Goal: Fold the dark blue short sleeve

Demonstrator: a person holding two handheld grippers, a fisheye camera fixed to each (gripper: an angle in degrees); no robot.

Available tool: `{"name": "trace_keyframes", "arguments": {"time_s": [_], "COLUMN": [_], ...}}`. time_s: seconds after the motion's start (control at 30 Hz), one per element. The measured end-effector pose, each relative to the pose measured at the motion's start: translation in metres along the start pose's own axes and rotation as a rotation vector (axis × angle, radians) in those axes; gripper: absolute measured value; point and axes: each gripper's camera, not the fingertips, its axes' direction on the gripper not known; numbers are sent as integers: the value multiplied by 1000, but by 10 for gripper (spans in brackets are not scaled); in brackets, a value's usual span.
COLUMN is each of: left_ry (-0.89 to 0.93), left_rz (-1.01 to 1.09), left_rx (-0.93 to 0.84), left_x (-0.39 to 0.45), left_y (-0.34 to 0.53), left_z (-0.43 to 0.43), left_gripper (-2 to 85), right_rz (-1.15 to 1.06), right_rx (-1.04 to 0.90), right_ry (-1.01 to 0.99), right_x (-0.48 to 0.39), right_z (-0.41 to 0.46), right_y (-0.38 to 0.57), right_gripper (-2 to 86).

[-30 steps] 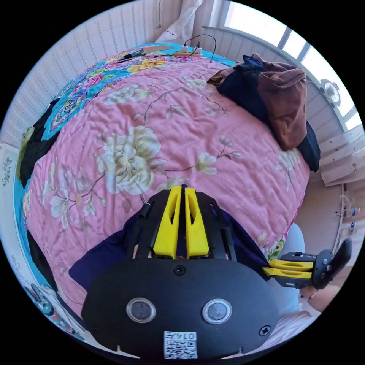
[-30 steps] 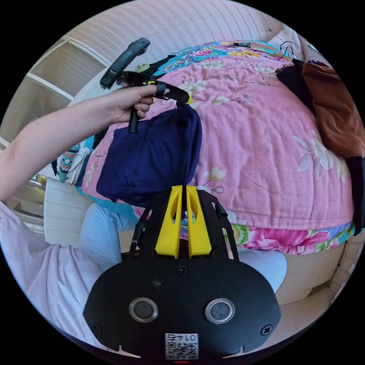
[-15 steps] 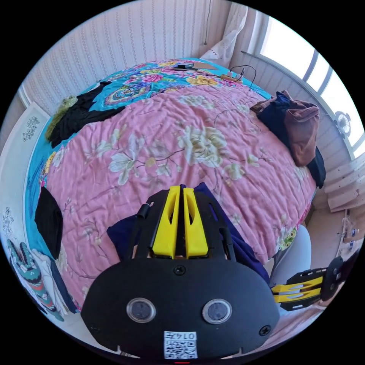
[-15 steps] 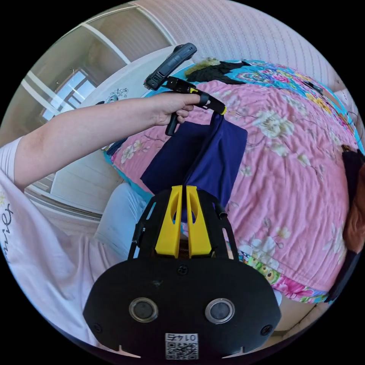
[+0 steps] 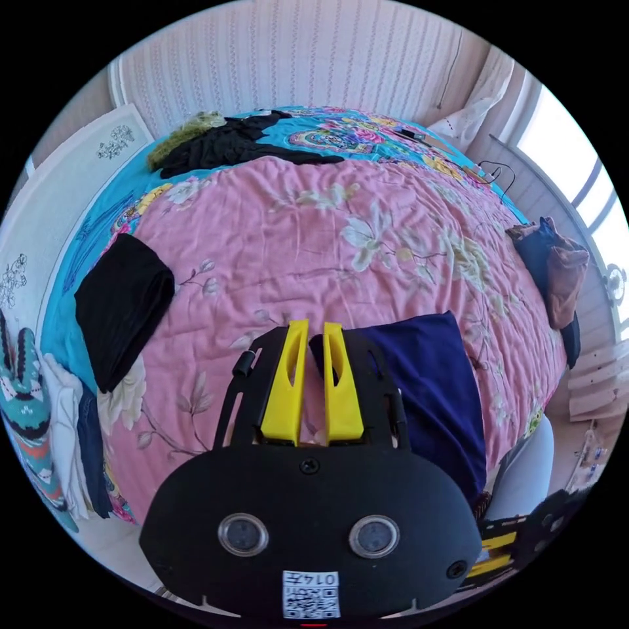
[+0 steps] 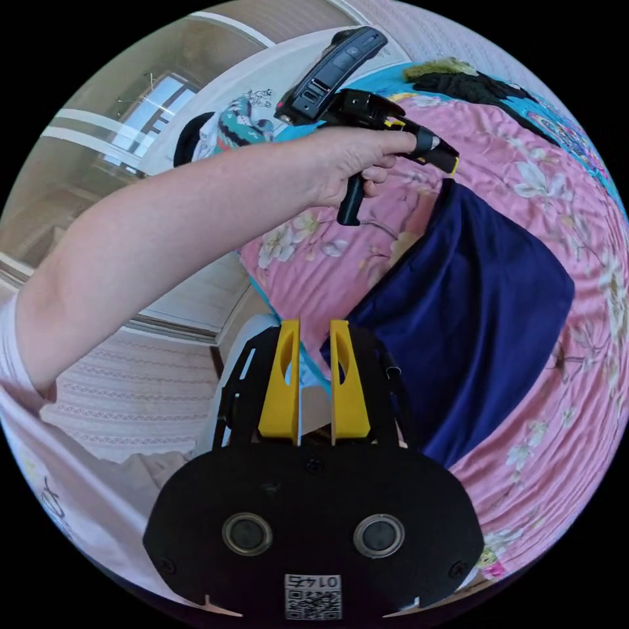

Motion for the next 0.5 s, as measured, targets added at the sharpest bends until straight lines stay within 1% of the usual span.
{"name": "trace_keyframes", "arguments": {"time_s": [0.07,0.17,0.23,0.27,0.33,0.43,0.5], "left_ry": [7,-17,20,38,109,134,122], "left_rz": [22,60,60,57,17,-65,-89], "left_rx": [10,35,42,46,56,29,-18], "left_x": [-17,-31,-30,-29,-20,-15,-17], "left_y": [24,76,123,135,179,214,227], "left_z": [-9,-28,-42,-45,-54,-50,-41], "left_gripper": [47,48,49,50,61,76,70], "right_rz": [-32,-29,-31,-38,-63,-80,-96], "right_rx": [-3,2,-2,-2,-29,-85,-128], "right_ry": [23,140,305,347,490,587,602], "right_x": [-6,1,12,15,26,39,42], "right_z": [0,-5,-6,-6,3,24,37], "right_y": [-6,-24,-52,-60,-101,-157,-188], "right_gripper": [73,68,70,73,94,111,115]}}
